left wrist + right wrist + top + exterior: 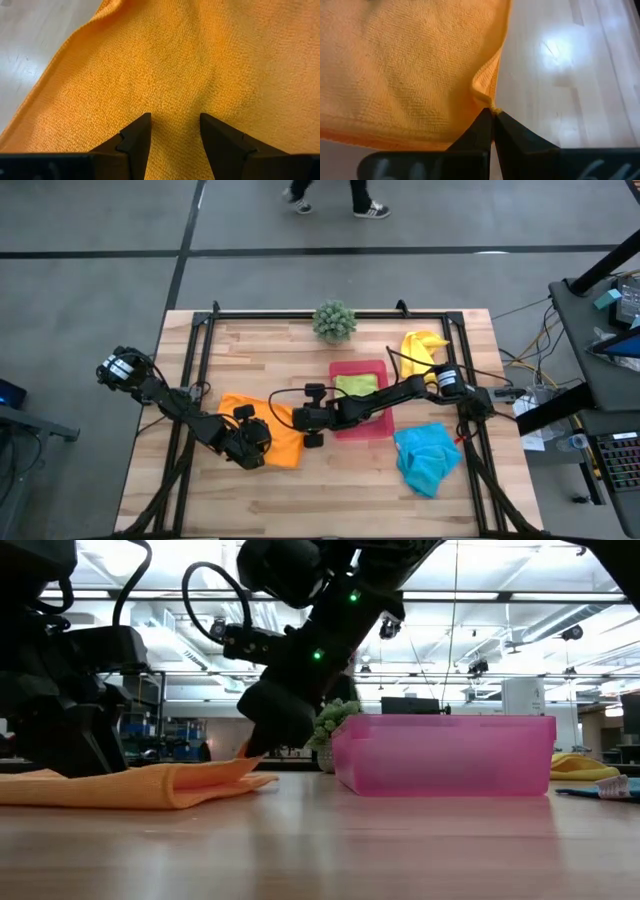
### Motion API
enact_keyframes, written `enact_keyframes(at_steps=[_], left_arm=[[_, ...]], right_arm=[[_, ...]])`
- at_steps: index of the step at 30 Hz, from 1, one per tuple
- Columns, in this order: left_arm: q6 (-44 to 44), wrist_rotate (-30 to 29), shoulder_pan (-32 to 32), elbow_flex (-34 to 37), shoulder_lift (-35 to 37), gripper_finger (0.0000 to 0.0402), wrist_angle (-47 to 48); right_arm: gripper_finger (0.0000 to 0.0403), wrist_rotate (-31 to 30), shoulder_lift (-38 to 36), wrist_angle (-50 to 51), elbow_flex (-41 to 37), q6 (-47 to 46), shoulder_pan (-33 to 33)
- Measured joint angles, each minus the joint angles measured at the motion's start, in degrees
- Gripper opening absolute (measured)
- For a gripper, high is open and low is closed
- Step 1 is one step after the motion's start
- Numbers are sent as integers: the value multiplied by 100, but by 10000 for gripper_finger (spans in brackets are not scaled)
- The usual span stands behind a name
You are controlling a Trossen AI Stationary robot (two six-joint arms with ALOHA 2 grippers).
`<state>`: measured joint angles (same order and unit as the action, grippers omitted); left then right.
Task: Fold microfiber towels
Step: Fold the orange towel
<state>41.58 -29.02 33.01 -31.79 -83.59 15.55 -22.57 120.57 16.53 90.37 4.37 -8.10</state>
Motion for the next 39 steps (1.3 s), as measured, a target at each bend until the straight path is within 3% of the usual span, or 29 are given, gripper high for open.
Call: enact_keyframes(at_steps=[6, 17, 24, 39], left_arm=[[-9, 2, 0, -34, 20, 155, -1], [-425, 52, 0, -323, 202, 155, 2], [-474, 393, 11, -946, 216, 155, 42], [-605, 761, 428, -2864, -1653, 137, 206]], right_arm=[[25, 0, 0, 218, 46, -112, 0], [124, -7, -69, 1205, 499, -458, 0], [158, 0, -383, 1795, 554, -637, -94], [144, 33, -1700, 1686, -424, -1050, -946]])
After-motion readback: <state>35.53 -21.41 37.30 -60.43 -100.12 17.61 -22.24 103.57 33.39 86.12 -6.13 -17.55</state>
